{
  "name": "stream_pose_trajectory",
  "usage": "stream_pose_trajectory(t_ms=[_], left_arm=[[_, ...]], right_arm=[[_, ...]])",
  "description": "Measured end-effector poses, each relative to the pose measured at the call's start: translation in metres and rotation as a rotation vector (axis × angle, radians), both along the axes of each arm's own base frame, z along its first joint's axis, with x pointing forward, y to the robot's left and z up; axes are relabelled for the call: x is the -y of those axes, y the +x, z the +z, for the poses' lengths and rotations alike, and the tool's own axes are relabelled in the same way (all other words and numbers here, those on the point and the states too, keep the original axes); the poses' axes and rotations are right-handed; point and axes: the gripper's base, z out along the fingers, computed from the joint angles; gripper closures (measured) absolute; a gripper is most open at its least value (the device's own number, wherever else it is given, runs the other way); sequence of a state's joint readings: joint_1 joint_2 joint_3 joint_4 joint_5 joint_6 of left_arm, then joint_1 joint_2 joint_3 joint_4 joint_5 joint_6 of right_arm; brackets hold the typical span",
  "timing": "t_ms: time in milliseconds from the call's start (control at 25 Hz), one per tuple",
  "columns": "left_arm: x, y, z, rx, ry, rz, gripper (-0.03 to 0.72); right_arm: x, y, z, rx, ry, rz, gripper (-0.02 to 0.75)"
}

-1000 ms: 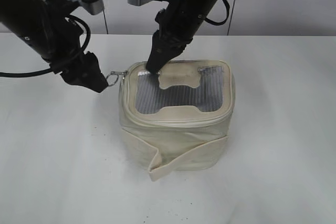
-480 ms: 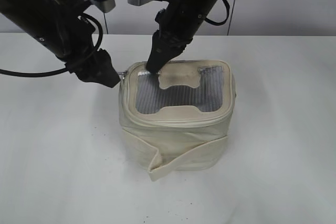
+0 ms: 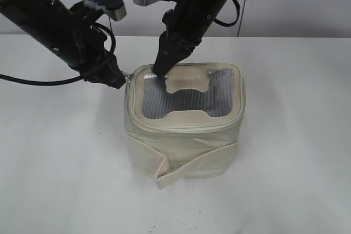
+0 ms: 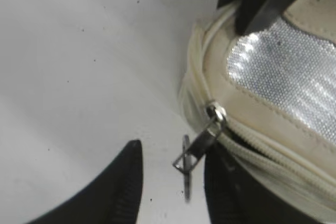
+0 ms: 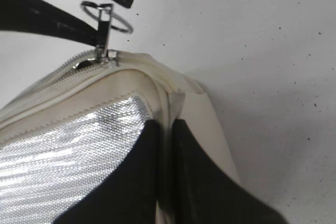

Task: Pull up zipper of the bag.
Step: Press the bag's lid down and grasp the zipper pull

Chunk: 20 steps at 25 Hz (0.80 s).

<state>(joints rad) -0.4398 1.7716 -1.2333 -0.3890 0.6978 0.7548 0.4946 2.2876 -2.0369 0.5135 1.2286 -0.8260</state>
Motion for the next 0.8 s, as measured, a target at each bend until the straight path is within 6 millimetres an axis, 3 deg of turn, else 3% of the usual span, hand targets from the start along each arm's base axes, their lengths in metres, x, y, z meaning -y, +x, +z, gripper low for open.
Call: stream_pose_trajectory(t_ms=[120,200,560,800], left_arm=[[0.000,0.000,0.000,-0.006,-0.002,0.000,0.651],[0.000,-0.001,-0.001,-0.014,0.005,-0.006,0.690],[-0.002,-0.012,-0.003,-0.126,0.035,-0.045,0.691],[-0.004,-0.021,0.011,-0.157,0.020,-0.032,0.691]], right_arm=[[0.000,0.000,0.000,-0.001,0.000,-0.002,0.699],[0.000,0.000,0.000,-0.001,0.000,-0.002,0.699],[-0.001,0.002,0.007,0.012,-0.010,-0.035,0.699],[-0.001,0.003,0.009,0.014,-0.031,-0.066,0.699]])
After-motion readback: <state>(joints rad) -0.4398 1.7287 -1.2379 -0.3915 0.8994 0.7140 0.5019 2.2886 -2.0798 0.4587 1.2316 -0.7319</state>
